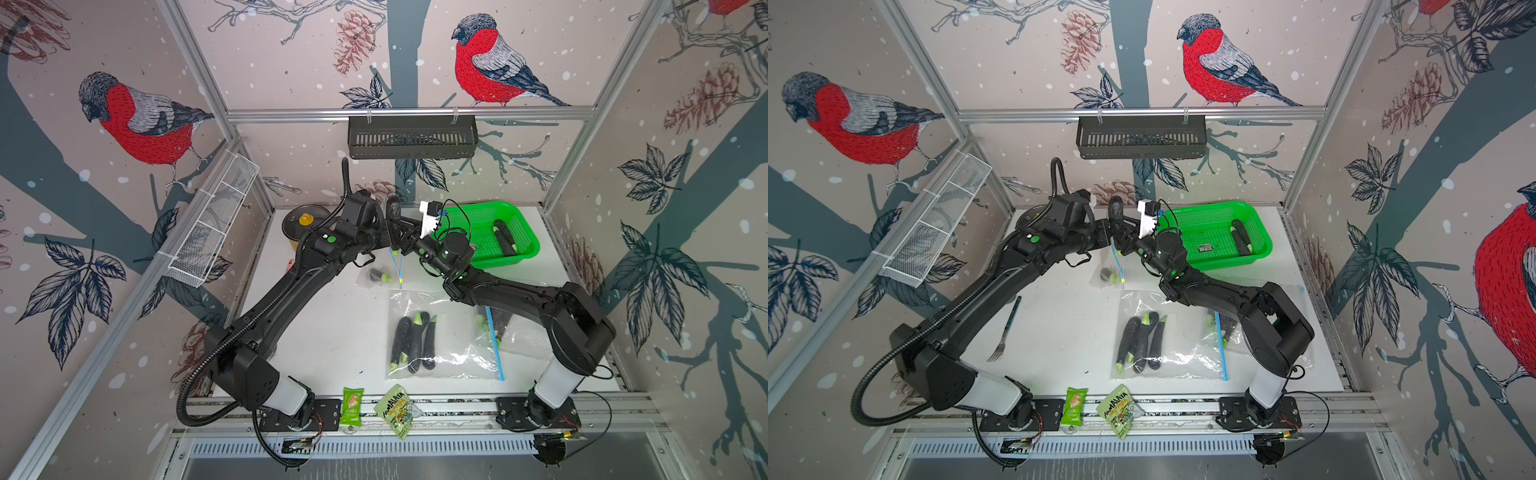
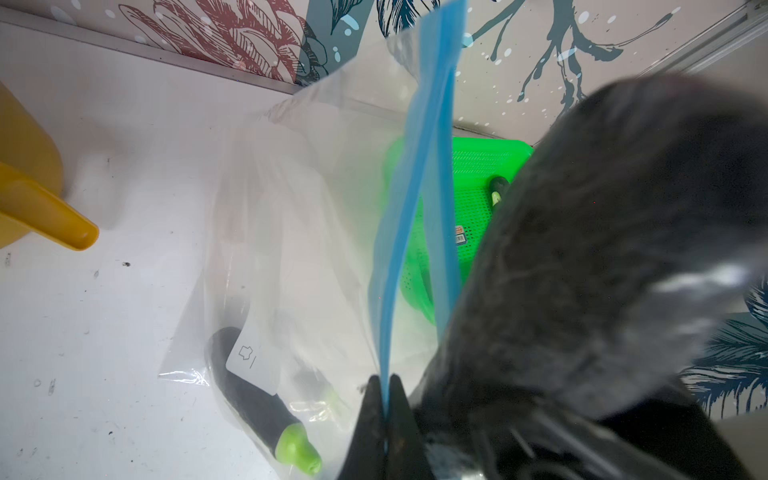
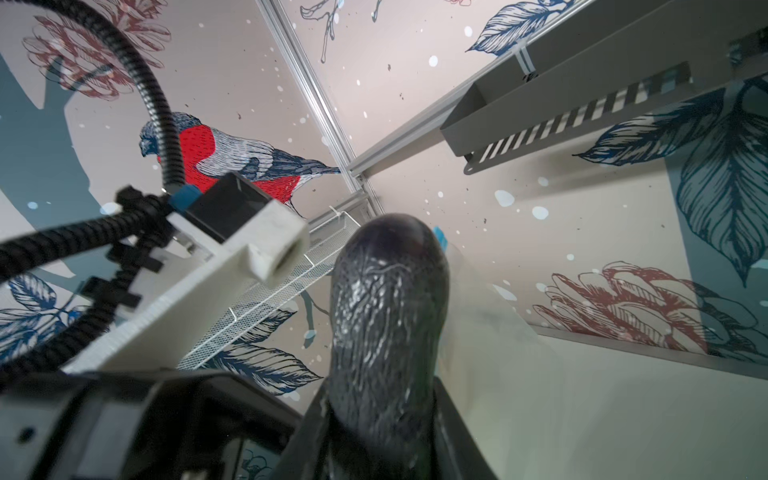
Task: Place the eggplant in a zip-top bag and seal the zipper
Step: Place the eggplant in the zipper food storage bag.
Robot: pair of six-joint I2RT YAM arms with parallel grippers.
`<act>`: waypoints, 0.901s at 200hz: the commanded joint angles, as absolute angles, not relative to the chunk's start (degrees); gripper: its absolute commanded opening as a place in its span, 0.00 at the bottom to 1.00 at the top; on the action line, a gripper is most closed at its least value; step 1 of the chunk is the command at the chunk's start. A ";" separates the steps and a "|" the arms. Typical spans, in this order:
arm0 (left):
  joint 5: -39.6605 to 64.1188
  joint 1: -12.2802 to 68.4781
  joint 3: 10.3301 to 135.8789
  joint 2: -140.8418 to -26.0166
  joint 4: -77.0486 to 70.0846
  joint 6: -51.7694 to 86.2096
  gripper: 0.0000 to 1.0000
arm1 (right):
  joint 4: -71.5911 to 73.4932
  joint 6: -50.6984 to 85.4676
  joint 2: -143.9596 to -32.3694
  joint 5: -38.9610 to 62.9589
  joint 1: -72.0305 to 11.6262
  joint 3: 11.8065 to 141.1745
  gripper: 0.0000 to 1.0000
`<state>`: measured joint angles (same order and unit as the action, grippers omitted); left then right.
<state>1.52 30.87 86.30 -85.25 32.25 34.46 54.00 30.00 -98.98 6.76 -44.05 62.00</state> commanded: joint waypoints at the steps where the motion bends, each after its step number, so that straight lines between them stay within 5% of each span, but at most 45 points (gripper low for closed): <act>1: 1.74 30.77 86.65 -84.64 29.44 33.61 0.00 | 53.72 27.99 -98.79 4.31 -44.43 61.14 0.28; 64: 2.48 30.66 87.12 -85.47 28.96 32.71 0.00 | 44.38 24.89 -96.78 3.32 -44.53 61.09 0.31; 122: 2.81 29.90 86.53 -85.26 29.00 32.52 0.00 | 35.85 23.67 -95.03 8.01 -42.83 64.06 0.58; 180: 2.22 29.27 86.31 -85.08 30.00 31.65 0.00 | 21.97 22.57 -88.08 13.72 -34.95 67.27 0.62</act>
